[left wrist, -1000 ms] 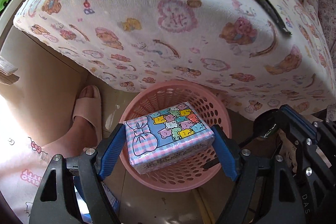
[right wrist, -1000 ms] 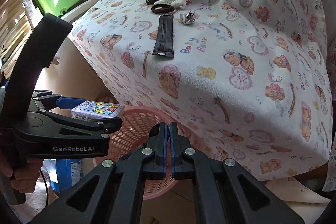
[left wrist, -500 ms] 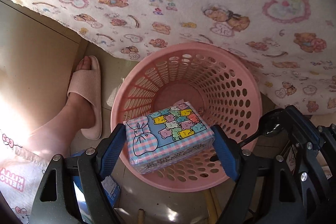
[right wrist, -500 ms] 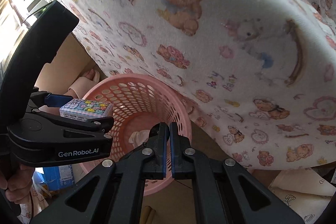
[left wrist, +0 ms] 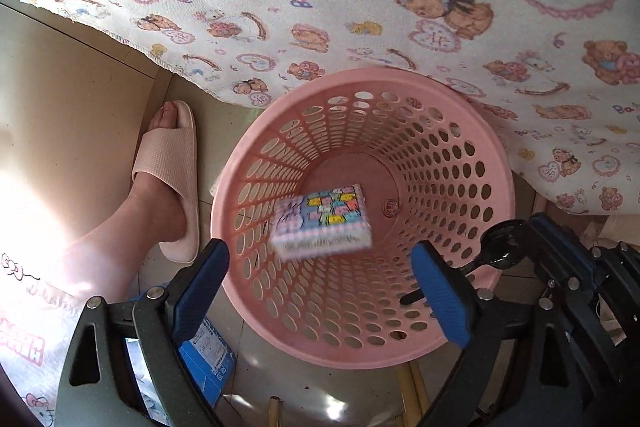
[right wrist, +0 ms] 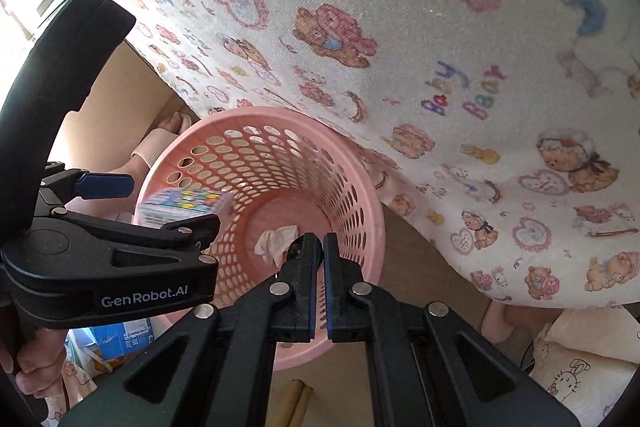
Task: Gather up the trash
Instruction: 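Lower the tissue pack into the pink wastebasket and open the left gripper, then move both tools back up to the chair toward the black strap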
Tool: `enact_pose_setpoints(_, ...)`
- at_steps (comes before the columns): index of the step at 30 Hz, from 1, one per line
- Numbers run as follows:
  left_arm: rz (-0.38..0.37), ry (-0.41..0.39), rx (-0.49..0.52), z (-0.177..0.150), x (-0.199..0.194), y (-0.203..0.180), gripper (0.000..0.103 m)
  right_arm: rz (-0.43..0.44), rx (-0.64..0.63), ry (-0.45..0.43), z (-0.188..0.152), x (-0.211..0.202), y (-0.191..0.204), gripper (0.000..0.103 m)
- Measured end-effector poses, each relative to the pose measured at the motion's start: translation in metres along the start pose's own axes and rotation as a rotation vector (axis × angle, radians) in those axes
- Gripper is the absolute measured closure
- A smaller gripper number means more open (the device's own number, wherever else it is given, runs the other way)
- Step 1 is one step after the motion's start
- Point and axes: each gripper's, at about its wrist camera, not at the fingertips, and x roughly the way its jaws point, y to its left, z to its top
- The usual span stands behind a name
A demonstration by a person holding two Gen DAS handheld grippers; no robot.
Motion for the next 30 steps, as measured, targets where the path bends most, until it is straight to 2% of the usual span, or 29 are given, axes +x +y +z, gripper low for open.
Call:
enact_pose_setpoints(7,-0.002,-0.028,-0.04,0.001,-0.013,0.01,0.007,0.032,0.028,0.034,0.0,0.002,-0.004,0.097)
enact_pose_setpoints(14,0.03,-0.204,-0.026,-0.003,-0.066,0.013,0.007,0.033,0.034,0.0,0.006,-0.02,-0.005,0.096)
enact_pose_setpoints(16,0.039,-0.272,-0.026,-0.006,-0.086,0.014,0.007,0.036,0.036,-0.049,0.01,-0.039,-0.006,0.094)
enact_pose_setpoints(18,0.044,-0.328,-0.031,-0.008,-0.102,0.016,0.007,0.06,0.043,-0.097,0.013,-0.058,-0.008,0.082)
enact_pose_setpoints(19,0.047,-0.358,-0.037,-0.01,-0.11,0.018,0.006,0.065,0.046,-0.125,0.013,-0.068,-0.009,0.071)
enact_pose_setpoints(20,0.05,-0.387,-0.044,-0.01,-0.118,0.02,0.007,0.063,0.045,-0.158,0.013,-0.078,-0.01,0.066)
enact_pose_setpoints(25,0.055,-0.513,-0.07,-0.015,-0.152,0.028,0.007,0.024,0.005,-0.274,0.01,-0.114,-0.004,0.065)
enact_pose_setpoints(28,0.049,-0.604,-0.083,-0.021,-0.171,0.031,0.006,0.01,0.008,-0.338,0.01,-0.132,-0.005,0.053)
enact_pose_setpoints(30,0.052,-0.657,-0.094,-0.025,-0.182,0.034,0.005,-0.023,0.016,-0.388,0.01,-0.145,-0.005,0.053)
